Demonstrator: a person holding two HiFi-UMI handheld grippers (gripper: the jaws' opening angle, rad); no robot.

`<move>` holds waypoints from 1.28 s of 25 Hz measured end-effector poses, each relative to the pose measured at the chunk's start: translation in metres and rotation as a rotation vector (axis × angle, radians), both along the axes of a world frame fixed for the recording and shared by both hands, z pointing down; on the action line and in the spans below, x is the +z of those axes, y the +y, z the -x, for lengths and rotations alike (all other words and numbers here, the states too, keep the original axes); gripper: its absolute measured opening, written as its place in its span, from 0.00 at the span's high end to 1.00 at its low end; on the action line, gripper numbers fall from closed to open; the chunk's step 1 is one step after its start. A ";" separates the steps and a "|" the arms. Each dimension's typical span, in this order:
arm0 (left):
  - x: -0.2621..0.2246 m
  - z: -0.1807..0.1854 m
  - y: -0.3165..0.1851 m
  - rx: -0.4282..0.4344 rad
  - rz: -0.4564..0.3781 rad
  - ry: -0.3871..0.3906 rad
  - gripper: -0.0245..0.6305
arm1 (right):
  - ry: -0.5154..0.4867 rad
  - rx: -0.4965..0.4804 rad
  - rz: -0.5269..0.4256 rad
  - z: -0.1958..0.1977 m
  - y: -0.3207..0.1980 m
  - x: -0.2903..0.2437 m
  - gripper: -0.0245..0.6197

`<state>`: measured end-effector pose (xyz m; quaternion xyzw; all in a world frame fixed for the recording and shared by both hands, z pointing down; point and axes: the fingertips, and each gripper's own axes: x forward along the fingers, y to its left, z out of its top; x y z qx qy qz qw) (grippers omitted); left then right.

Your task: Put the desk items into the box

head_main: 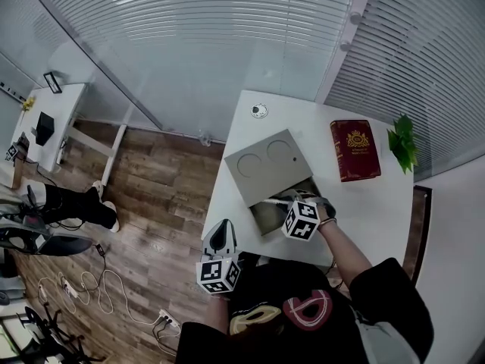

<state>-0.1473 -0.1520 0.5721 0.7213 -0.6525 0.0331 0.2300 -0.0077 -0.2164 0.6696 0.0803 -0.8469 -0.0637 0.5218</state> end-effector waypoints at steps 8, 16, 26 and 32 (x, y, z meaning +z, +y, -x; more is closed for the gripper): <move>0.001 0.003 0.001 -0.009 0.005 0.003 0.93 | -0.001 0.006 0.019 0.003 -0.001 0.005 0.85; 0.003 0.002 0.000 -0.007 0.002 0.005 0.93 | -0.018 0.061 0.079 0.001 -0.003 0.007 0.85; 0.001 0.002 0.000 0.000 -0.003 -0.002 0.93 | -0.050 0.143 0.142 -0.002 -0.006 0.004 0.81; -0.001 -0.002 -0.002 0.014 -0.013 0.009 0.93 | -0.105 0.199 0.149 -0.006 -0.007 -0.007 0.69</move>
